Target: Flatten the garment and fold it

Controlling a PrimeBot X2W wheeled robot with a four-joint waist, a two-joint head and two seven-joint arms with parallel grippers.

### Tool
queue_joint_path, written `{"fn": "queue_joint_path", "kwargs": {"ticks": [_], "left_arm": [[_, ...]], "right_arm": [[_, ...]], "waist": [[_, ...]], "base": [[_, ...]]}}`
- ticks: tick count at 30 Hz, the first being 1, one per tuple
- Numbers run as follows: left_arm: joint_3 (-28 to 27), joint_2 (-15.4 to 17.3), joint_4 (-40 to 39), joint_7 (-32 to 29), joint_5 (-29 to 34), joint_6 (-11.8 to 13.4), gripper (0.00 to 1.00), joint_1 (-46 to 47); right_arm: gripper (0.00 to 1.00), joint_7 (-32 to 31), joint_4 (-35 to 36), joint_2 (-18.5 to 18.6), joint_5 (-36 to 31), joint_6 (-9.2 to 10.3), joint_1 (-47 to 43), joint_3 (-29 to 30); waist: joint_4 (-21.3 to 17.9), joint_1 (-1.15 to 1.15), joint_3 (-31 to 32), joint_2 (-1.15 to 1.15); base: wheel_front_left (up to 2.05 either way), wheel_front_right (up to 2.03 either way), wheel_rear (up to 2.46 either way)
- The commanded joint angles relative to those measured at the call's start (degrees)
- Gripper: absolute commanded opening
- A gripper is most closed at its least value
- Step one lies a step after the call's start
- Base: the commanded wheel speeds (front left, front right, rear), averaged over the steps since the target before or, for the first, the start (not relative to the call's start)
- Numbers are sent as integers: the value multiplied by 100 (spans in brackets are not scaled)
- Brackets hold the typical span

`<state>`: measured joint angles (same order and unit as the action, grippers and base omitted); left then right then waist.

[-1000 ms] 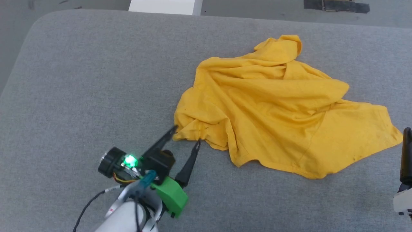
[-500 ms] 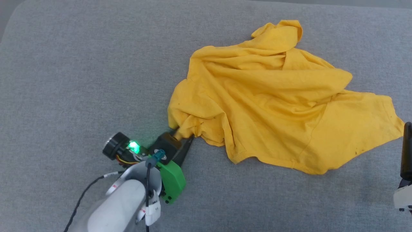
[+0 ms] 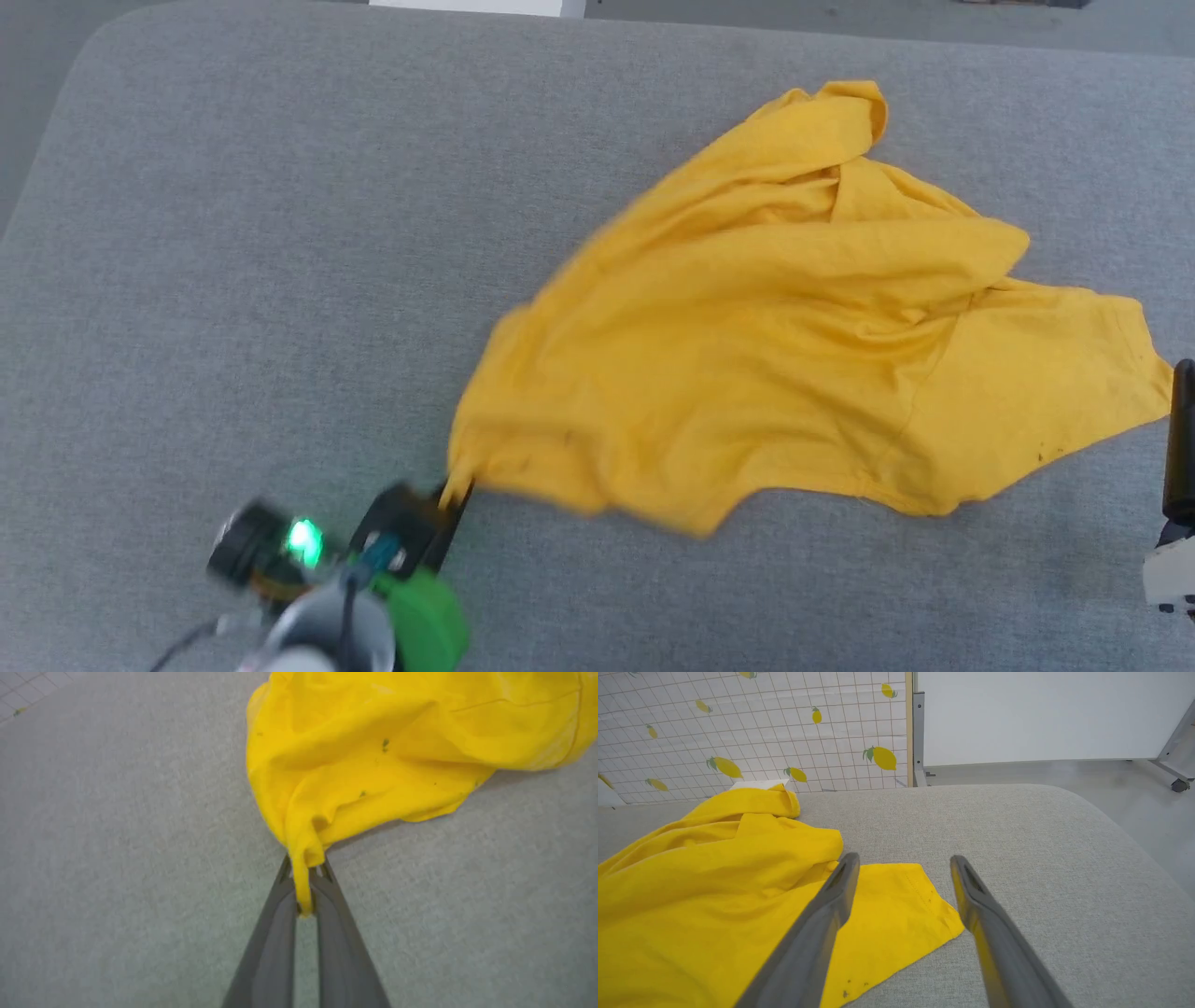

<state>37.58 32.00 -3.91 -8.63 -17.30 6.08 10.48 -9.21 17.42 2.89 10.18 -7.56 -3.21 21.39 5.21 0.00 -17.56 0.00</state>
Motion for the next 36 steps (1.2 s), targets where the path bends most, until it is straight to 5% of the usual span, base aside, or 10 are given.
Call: {"fn": "queue_joint_path", "kwargs": {"ticks": [1, 5, 6, 8, 17, 22, 27, 32, 36], "left_arm": [[-37, 111, -158, -113, -176, 99, 0, -351], [4, 439, -307, -518, -360, 247, 0, -997], [22, 453, -298, -579, -414, 252, 7, -1080], [-14, 396, -289, -523, -477, 321, 100, -1134], [-664, -167, -1128, 5, -1572, 233, 100, -934], [-784, -150, -1523, -7, -1106, 351, 100, -203], [-290, -199, -746, -339, -494, -7, 100, 702], [112, -488, 366, -574, -535, -550, 100, 1283], [251, -661, 1097, -574, -562, -754, 100, 1524]], "right_arm": [[100, 46, -17, -2, 28, 8, 10, 4], [100, 35, -36, -2, 33, 8, -20, 35], [100, 28, -41, -2, 30, 8, -22, 35], [100, 8, -51, -2, 23, 8, -20, 17], [100, -65, -31, -2, 13, 8, -24, -24], [100, -86, 38, -2, 21, 8, -17, -21], [100, -111, 120, -2, 5, 8, 47, -40], [100, -123, 156, -2, -4, 8, 99, -44], [100, -108, 124, -2, 18, 8, 75, -22]], "waist": [[21, 0, 11, 0], [61, 0, 25, 0], [70, 0, 27, 0], [88, 0, 35, 0], [97, 0, 131, 0], [67, 0, 59, 0], [-29, 0, -74, 0], [-182, 0, -182, 0], [-284, 0, -232, 0]], "base": [[0, 0, 0], [0, 0, 0], [0, 0, 0], [0, 0, 0], [0, 0, 0], [0, 0, 0], [0, 0, 0], [0, 0, 0], [0, 0, 0]]}}
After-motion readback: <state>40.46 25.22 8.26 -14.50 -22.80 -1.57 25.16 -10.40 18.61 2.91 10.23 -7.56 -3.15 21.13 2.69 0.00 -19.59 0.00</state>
